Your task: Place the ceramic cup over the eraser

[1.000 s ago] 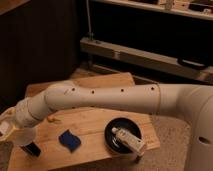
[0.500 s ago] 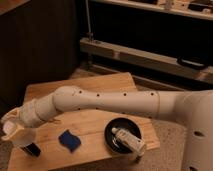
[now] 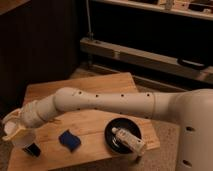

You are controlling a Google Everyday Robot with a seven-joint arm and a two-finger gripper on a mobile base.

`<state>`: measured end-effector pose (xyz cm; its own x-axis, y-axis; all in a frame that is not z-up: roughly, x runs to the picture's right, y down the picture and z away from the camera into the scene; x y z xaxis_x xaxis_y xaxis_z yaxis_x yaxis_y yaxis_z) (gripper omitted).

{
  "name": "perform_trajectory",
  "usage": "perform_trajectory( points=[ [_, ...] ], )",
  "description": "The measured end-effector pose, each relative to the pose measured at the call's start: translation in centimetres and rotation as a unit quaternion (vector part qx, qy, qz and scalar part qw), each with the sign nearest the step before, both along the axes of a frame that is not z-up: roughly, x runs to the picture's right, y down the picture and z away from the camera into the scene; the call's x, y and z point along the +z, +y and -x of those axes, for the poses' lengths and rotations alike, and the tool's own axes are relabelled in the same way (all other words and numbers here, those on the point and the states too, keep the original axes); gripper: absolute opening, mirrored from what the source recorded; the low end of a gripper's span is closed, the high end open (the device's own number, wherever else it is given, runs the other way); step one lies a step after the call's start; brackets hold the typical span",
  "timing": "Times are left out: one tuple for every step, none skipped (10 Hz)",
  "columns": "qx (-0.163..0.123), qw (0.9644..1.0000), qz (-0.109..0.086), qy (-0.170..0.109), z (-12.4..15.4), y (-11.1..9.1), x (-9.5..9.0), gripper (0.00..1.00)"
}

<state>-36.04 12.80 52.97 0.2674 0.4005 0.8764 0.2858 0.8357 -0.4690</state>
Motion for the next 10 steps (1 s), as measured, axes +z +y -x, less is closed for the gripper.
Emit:
perform_trajectory(
  points=[
    [-0.002, 1.0000, 0.006, 0.002, 0.1, 0.4, 0.5, 0.00],
    [-0.002, 0.9999, 0.011, 0.004, 0.0, 0.6, 0.9, 0.00],
    [-0.002, 0.9998, 0.018, 0.007, -0.2, 0.8, 1.4, 0.00],
    [-0.001, 0.9996, 0.026, 0.010, -0.4, 1.1, 2.0, 0.00],
    [0.001, 0.9994, 0.033, 0.012, -0.6, 1.3, 2.5, 0.00],
    [0.003, 0.9992, 0.039, 0.013, -0.7, 1.4, 2.9, 0.00],
    [0.009, 0.9988, 0.048, 0.012, -0.8, 1.5, 3.5, 0.00],
    [0.012, 0.9985, 0.052, 0.009, -0.7, 1.5, 3.8, 0.00],
    [0.011, 0.9985, 0.053, 0.006, -0.3, 1.4, 3.9, 0.00],
    [0.005, 0.9988, 0.050, 0.003, 0.3, 1.3, 3.7, 0.00]
  ],
)
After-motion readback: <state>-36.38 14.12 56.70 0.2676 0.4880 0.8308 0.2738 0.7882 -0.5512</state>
